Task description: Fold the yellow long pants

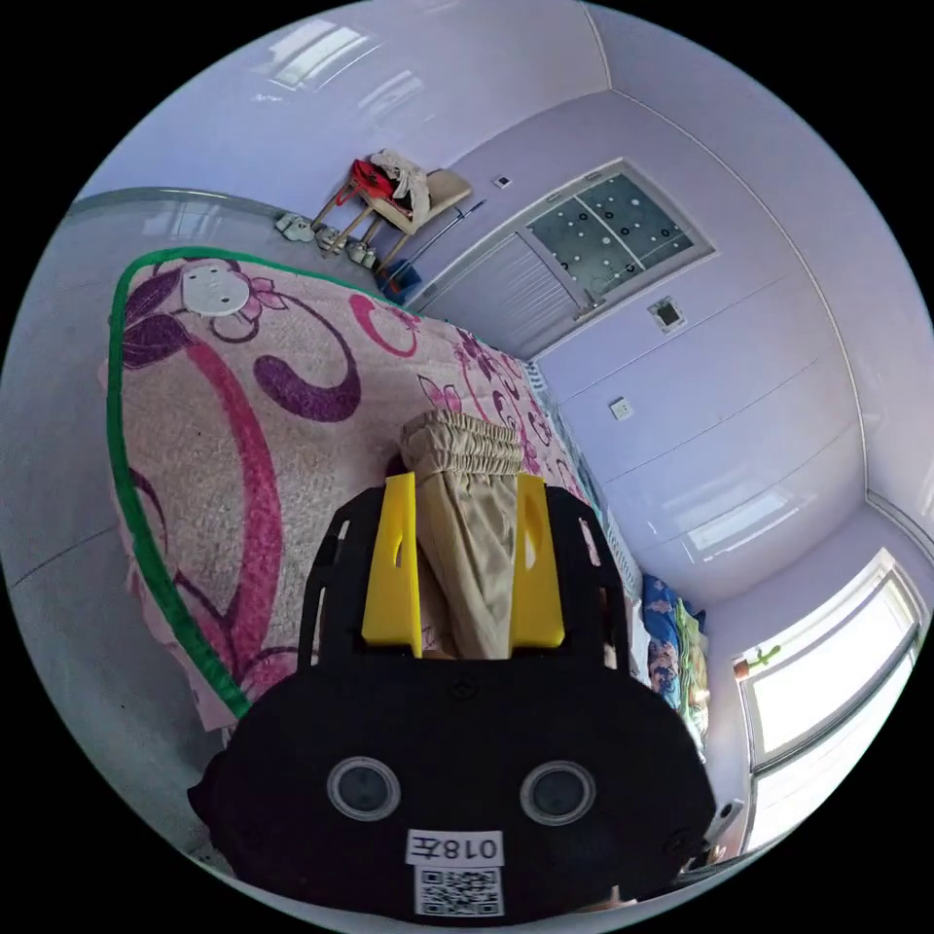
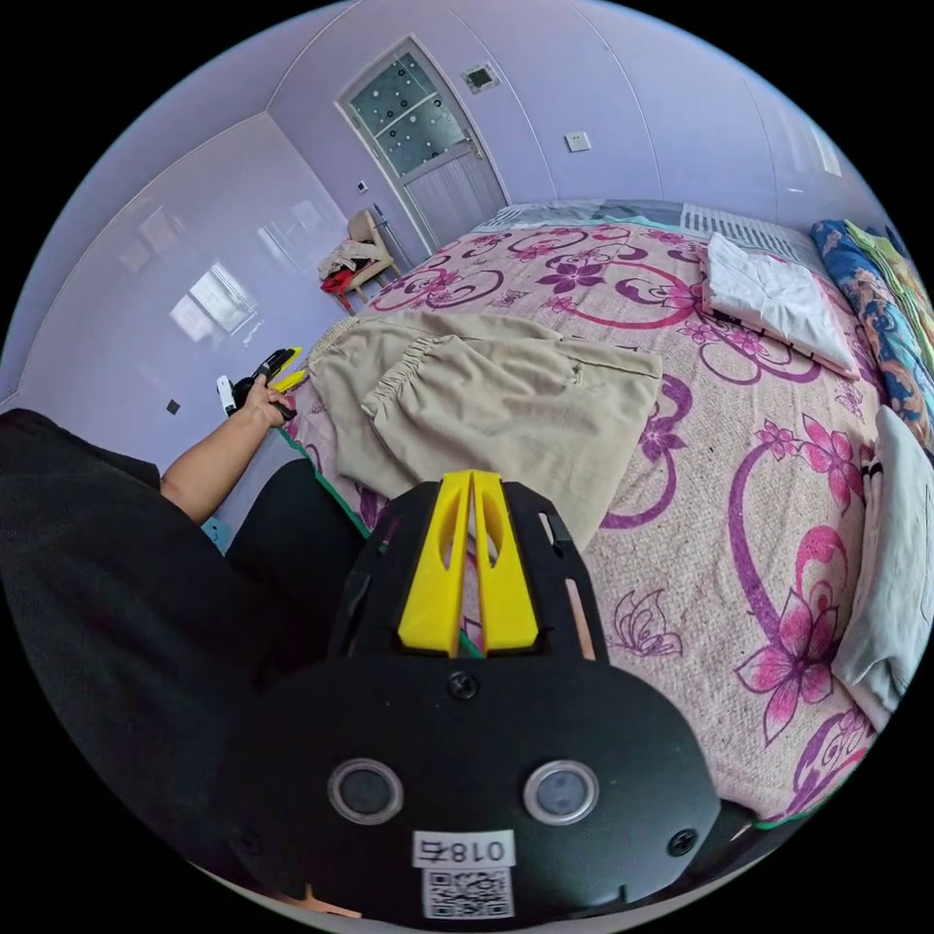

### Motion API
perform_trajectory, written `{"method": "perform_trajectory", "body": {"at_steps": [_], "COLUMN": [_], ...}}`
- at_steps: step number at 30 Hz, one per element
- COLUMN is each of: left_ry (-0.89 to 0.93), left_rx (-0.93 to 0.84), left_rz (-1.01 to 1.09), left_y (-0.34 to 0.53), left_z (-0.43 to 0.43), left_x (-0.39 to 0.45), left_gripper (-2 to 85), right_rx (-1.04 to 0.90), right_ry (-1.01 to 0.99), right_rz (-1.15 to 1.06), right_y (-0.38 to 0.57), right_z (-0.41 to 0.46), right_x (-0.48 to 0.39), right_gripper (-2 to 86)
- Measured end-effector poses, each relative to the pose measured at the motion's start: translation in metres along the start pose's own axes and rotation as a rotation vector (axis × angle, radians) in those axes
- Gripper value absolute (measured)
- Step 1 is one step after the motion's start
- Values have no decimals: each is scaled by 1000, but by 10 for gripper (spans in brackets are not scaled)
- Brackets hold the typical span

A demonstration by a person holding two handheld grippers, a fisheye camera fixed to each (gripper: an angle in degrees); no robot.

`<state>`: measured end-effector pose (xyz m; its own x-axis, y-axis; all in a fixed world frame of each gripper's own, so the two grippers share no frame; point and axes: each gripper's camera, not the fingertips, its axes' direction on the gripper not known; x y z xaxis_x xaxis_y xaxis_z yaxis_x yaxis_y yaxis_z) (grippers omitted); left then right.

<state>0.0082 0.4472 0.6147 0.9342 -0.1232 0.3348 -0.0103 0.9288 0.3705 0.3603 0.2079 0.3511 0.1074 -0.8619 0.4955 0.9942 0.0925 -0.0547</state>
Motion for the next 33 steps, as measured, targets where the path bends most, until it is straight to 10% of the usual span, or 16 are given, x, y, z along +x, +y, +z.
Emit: {"method": "perform_trajectory", "body": {"at_steps": [15,25,33], "left_ry": [180,515,613], "left_rx": [-152,-125,-201], "left_rz": [43,401,738], "left_y": [-20,18,123], "left_z": [-2,-84,-95], "left_x": [-58,88,256], "left_gripper": [35,34,35], "right_rx": [32,-353,56], "right_ry": [36,209,-12], "right_rz": [-166,-412,-92], "right_y": [-74,-154,-135], "right_z": [31,196,65], "right_x": [-81,-136,-62], "right_gripper": [-3,8,27]}}
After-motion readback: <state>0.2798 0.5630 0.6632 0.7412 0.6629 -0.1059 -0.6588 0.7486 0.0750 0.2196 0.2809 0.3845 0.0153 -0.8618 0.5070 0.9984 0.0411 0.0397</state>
